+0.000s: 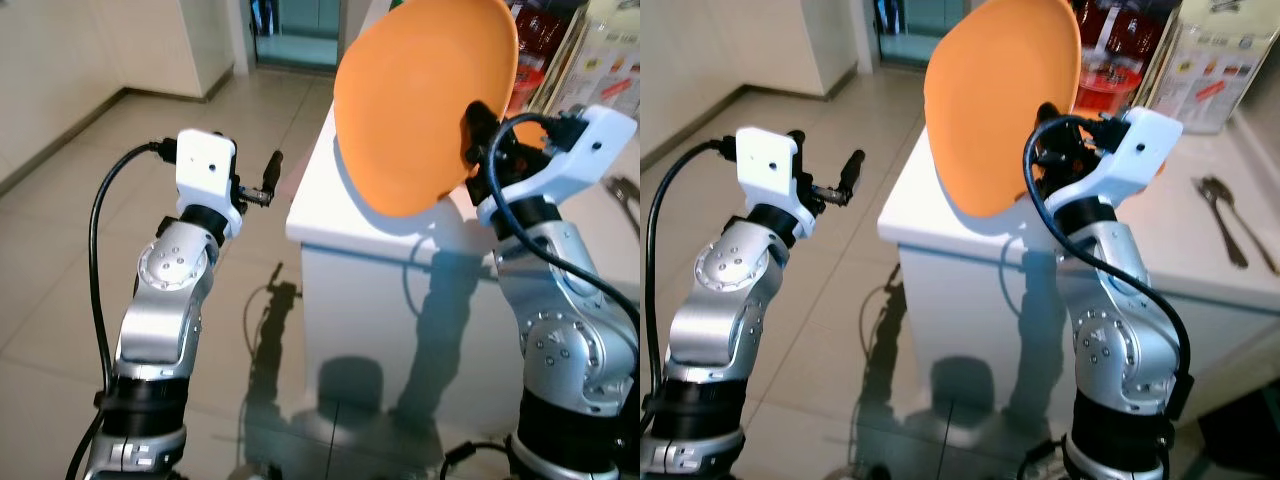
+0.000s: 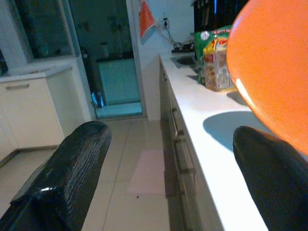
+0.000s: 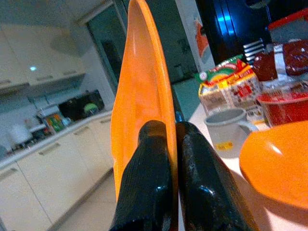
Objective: Setting the table
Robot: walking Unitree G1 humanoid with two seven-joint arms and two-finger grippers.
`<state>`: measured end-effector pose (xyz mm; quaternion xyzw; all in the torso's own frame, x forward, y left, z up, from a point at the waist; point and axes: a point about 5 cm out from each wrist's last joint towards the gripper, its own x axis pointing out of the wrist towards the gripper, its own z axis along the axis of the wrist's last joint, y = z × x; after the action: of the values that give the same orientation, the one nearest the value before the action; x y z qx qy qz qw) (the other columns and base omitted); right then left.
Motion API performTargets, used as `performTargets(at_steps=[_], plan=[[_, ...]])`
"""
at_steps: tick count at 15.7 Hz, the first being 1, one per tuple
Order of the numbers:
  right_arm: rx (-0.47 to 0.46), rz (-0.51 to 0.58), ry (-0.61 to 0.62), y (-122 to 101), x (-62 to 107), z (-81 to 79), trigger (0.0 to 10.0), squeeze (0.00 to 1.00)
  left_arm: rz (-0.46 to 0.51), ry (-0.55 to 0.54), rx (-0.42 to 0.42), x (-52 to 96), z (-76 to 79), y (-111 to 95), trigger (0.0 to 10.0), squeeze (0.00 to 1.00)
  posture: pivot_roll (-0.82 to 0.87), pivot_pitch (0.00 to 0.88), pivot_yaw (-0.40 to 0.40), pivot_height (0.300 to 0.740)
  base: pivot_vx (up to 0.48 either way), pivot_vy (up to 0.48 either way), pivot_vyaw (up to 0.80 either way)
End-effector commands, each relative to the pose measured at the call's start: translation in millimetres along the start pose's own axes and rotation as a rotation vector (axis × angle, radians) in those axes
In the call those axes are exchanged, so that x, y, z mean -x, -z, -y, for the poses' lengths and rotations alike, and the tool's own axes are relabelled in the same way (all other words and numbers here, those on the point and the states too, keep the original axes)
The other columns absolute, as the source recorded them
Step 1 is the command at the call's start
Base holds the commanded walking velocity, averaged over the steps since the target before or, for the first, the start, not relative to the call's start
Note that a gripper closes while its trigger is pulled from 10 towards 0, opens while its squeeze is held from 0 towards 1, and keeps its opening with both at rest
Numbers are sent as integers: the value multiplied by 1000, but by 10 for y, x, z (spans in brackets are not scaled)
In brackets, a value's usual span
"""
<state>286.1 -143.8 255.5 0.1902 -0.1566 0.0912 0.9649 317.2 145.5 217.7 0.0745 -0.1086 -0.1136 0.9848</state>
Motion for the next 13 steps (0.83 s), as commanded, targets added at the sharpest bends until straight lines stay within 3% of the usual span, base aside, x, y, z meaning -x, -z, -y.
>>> performTargets(at_steps=[1,5,9,13], plan=[[15,49,-22,-60,-7,-47,10000,0,2,-1,-8,-3,3,-25,10000,0,7,0,17,740,-247,0,0],[38,44,-4,-29,14,-18,10000,0,-1,7,-8,-15,41,-16,10000,0,4,0,18,740,-248,0,0],[83,18,12,21,27,12,10000,0,-8,-17,7,-36,28,-18,10000,0,4,0,17,740,0,0,0],[233,-38,98,174,115,175,10000,0,-12,-17,14,-35,82,3,10000,0,-3,0,21,740,0,-91,0]])
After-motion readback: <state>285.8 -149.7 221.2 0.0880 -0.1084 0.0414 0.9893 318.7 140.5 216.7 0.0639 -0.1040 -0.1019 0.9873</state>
